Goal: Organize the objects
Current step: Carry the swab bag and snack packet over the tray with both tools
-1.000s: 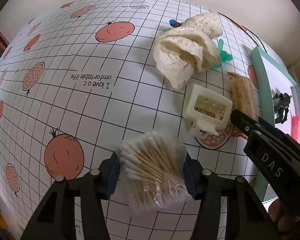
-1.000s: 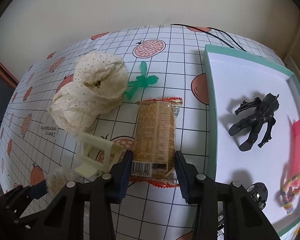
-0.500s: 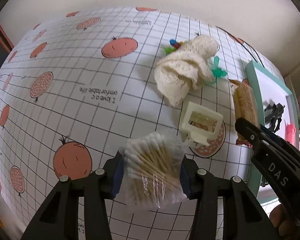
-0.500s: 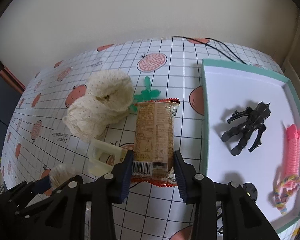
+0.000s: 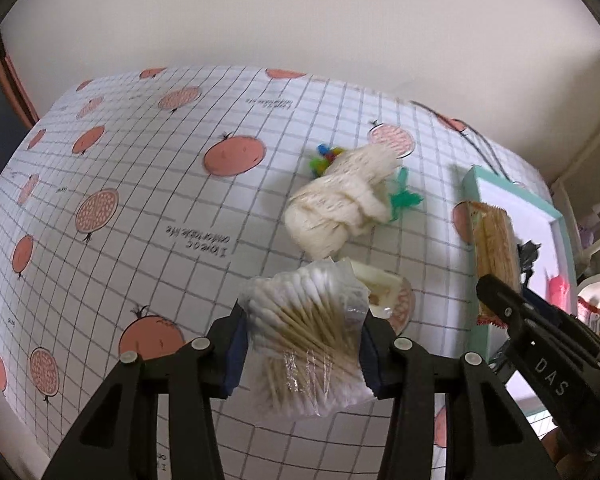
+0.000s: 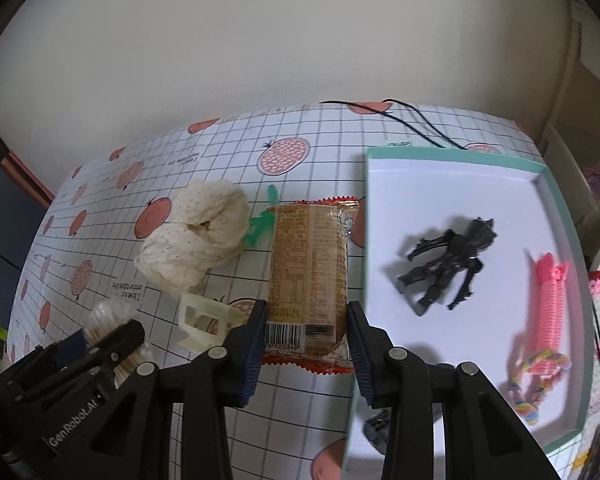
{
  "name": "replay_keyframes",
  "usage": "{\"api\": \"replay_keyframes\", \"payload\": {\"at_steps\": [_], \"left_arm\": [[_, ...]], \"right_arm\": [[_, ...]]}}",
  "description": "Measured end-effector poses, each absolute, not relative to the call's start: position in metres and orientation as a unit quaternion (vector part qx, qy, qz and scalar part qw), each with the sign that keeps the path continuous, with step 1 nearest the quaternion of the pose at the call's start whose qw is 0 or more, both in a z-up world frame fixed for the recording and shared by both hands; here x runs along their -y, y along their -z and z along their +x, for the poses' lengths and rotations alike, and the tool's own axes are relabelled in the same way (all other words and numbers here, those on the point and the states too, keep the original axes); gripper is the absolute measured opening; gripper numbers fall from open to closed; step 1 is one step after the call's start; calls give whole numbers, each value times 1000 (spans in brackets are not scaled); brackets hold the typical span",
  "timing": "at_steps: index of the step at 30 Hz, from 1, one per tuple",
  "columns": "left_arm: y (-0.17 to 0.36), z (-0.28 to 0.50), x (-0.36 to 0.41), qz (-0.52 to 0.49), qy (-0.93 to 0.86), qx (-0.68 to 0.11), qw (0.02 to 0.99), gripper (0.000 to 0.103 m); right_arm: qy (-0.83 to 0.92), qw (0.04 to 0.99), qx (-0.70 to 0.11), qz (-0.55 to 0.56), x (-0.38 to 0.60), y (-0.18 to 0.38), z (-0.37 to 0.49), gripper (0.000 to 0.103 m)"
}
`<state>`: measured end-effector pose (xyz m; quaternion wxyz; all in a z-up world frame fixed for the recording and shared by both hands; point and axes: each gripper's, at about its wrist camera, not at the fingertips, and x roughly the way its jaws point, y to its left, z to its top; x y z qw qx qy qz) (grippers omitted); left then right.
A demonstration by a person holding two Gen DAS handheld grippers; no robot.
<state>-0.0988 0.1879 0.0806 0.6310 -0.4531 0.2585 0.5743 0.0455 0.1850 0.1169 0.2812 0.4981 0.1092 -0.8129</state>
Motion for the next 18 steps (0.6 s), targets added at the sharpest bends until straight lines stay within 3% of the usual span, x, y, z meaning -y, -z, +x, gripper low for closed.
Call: {"api": "replay_keyframes", "payload": {"at_steps": [16, 18], "left_arm": [[-120, -34, -175, -405, -551, -225, 694, 49], [-121, -27, -175, -428, -579, -193, 666, 49]], "right_arm": [[830, 242, -80, 497, -240, -128, 20, 41], [830, 236, -76, 499, -248, -128, 17, 41]]}}
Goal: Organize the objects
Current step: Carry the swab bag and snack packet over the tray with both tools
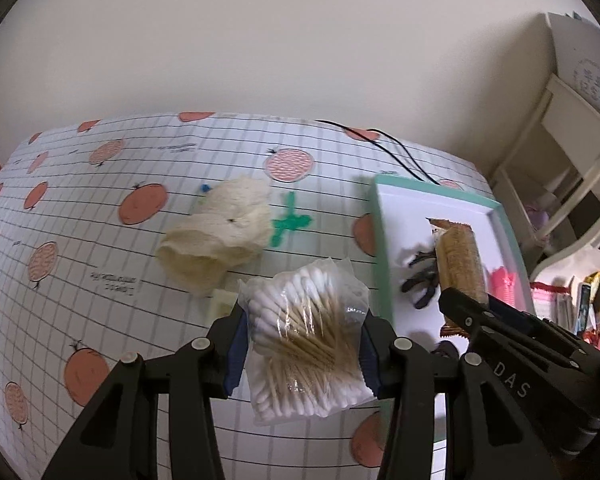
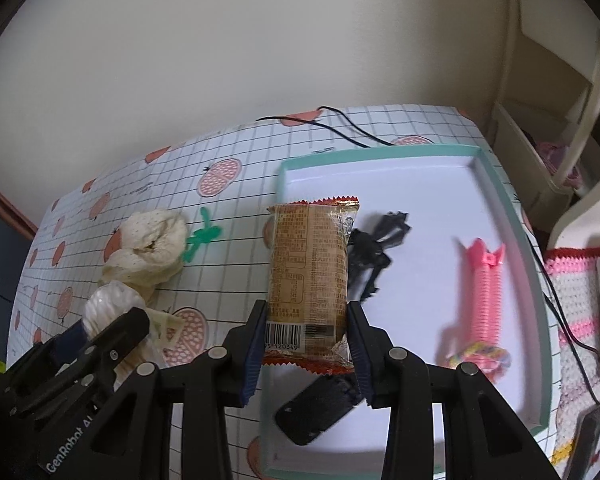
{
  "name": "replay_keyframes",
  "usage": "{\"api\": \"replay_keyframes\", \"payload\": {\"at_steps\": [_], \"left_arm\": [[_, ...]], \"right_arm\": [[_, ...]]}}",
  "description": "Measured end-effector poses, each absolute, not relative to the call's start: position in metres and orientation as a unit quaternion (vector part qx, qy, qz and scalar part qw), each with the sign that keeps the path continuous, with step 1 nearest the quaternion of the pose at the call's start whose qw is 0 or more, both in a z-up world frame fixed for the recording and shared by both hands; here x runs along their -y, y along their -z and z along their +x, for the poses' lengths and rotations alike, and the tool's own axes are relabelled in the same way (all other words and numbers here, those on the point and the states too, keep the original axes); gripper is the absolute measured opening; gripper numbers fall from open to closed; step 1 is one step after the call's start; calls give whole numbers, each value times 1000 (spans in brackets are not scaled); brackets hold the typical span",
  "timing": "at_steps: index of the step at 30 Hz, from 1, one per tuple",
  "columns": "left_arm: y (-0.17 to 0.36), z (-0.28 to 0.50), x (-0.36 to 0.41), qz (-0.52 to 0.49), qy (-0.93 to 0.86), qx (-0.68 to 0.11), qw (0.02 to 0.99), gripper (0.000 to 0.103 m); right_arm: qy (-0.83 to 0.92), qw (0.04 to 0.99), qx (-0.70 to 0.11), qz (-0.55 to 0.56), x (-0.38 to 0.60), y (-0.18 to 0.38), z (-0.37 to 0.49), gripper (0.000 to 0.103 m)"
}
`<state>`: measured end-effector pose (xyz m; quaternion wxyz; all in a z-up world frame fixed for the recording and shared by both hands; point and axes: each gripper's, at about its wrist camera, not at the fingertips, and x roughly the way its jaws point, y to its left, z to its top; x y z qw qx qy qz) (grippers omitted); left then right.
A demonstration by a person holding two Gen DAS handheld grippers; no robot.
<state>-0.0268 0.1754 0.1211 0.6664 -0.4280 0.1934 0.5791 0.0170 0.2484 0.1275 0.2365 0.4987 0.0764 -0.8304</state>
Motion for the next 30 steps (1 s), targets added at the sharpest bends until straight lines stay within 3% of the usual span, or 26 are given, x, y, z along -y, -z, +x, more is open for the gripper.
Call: {"api": "replay_keyframes", "payload": {"at_steps": [30], "left_arm": [[-127, 61, -215, -407, -542, -178, 713, 49]], "right_arm": [[842, 177, -16, 509, -330, -124, -22, 41]]}}
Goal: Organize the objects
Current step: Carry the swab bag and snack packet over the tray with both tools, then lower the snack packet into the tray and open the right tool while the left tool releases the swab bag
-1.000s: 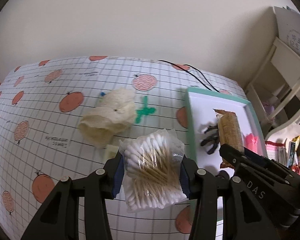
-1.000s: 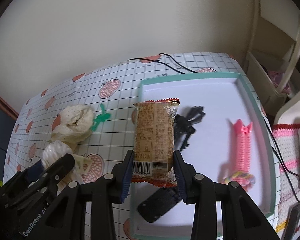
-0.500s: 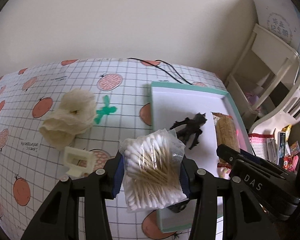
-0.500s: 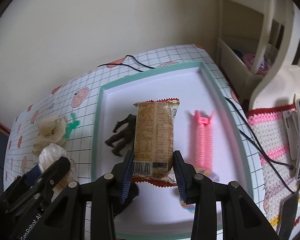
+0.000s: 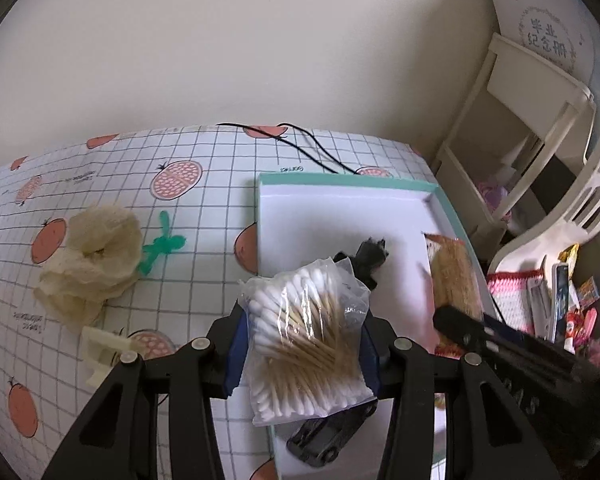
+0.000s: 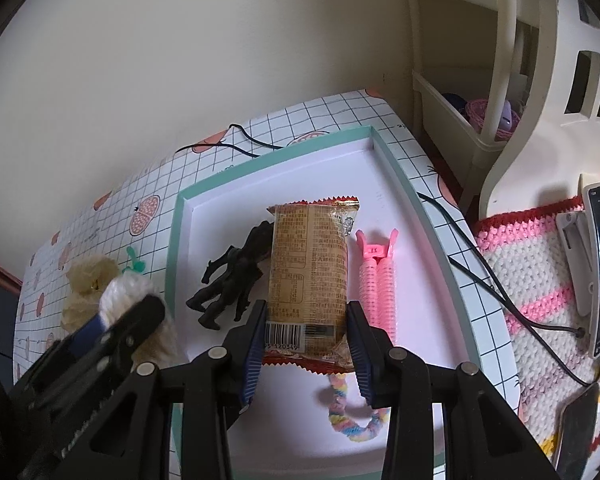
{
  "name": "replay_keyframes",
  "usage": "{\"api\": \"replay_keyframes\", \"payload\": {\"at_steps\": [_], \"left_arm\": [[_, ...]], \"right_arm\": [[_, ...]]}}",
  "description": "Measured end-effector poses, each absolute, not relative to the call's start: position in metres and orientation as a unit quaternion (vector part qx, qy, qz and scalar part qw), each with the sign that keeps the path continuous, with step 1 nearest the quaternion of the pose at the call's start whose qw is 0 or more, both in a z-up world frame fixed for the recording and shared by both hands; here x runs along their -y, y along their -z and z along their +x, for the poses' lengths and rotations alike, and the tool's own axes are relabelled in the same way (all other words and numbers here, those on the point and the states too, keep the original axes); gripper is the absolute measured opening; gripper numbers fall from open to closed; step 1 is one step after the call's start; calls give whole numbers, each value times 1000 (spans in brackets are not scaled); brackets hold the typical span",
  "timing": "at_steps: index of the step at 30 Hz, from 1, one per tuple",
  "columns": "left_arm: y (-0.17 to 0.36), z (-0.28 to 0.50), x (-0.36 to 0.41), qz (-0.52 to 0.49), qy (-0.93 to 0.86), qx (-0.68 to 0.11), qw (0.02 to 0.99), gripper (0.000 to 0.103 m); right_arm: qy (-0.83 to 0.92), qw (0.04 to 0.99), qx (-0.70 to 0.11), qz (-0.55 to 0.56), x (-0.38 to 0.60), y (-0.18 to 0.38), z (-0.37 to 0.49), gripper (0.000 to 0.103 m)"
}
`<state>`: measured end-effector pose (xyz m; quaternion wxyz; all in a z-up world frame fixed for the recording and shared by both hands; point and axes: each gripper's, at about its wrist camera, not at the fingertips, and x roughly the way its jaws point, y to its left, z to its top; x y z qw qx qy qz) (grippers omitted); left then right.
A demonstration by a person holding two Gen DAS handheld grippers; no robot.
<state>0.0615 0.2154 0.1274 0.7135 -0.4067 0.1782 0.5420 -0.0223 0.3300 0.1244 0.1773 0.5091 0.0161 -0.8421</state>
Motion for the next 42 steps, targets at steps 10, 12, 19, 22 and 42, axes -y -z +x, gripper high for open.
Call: {"api": "replay_keyframes", "payload": {"at_steps": [10, 12, 19, 22, 42], "left_arm": [[-114, 77, -230, -417, -526, -184, 718, 49], [-112, 78, -231, -420, -524, -185, 717, 49], [-106, 80, -233, -430, -519, -187, 715, 49], [-104, 81, -233, -432, -518, -189, 714, 49], [-104, 79, -237, -447, -514, -185, 708, 51]], "right_arm": [[838, 172, -19, 518, -334, -116, -28, 41], [837, 170, -21, 520, -334, -114, -28, 41], [834, 167, -29, 524, -334, -110, -29, 41], [833, 166, -32, 527, -334, -108, -30, 42], [830, 160, -49, 532, -333, -108, -29, 47]]}}
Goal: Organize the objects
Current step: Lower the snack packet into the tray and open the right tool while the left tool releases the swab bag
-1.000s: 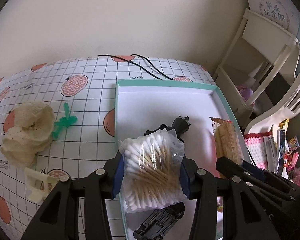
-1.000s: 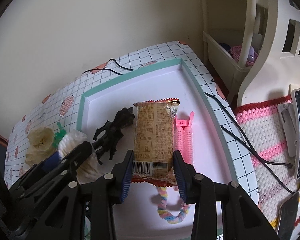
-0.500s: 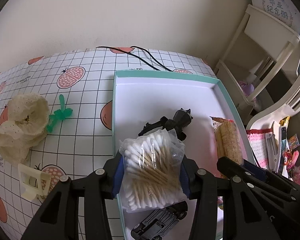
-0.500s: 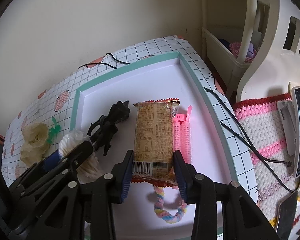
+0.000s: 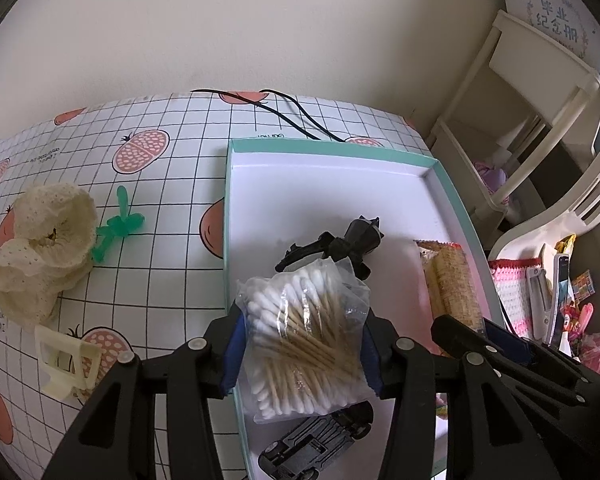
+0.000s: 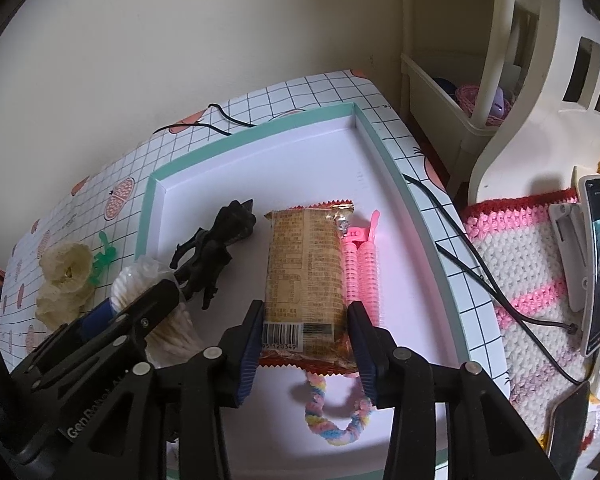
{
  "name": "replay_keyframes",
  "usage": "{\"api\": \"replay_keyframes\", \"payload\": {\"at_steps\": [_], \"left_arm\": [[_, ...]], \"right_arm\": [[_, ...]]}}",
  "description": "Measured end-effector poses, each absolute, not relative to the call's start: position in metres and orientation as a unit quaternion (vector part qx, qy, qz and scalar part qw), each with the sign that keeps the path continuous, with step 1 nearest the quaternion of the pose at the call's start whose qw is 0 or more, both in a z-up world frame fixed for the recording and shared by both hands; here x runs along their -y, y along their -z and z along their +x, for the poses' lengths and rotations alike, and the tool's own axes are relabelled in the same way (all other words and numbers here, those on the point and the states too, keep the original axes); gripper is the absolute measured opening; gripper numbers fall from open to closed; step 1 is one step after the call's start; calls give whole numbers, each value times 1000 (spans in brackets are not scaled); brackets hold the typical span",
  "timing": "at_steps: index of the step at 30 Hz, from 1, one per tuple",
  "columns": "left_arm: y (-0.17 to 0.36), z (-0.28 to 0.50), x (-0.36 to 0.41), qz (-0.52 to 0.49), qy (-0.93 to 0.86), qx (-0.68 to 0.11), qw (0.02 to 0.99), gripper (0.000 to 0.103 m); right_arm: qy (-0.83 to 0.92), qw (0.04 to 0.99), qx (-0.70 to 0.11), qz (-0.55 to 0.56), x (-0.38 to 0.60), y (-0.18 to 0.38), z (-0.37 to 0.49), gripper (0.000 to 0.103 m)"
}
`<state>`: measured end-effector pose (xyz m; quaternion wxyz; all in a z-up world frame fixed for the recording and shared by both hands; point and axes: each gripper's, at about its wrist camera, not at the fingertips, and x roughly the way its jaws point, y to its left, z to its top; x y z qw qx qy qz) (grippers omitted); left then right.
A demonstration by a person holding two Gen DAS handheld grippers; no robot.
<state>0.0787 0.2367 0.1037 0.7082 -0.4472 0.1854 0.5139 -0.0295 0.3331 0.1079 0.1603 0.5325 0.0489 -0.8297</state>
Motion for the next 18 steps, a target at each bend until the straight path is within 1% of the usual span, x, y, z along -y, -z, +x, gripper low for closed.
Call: {"api": "replay_keyframes", "payload": {"at_steps": [7, 10, 18], "left_arm": [[-109, 74, -235, -449, -515, -180, 708, 53], [-112, 71, -234, -448, -516, -175, 708, 55], [-127, 64, -229, -436, -523, -163, 714, 56]], "right_arm": [[832, 162, -52, 529, -334, -113, -29, 52], [833, 162, -52, 526, -334, -116, -29, 52], [837, 168, -54, 518, -333, -128, -26, 52]]}}
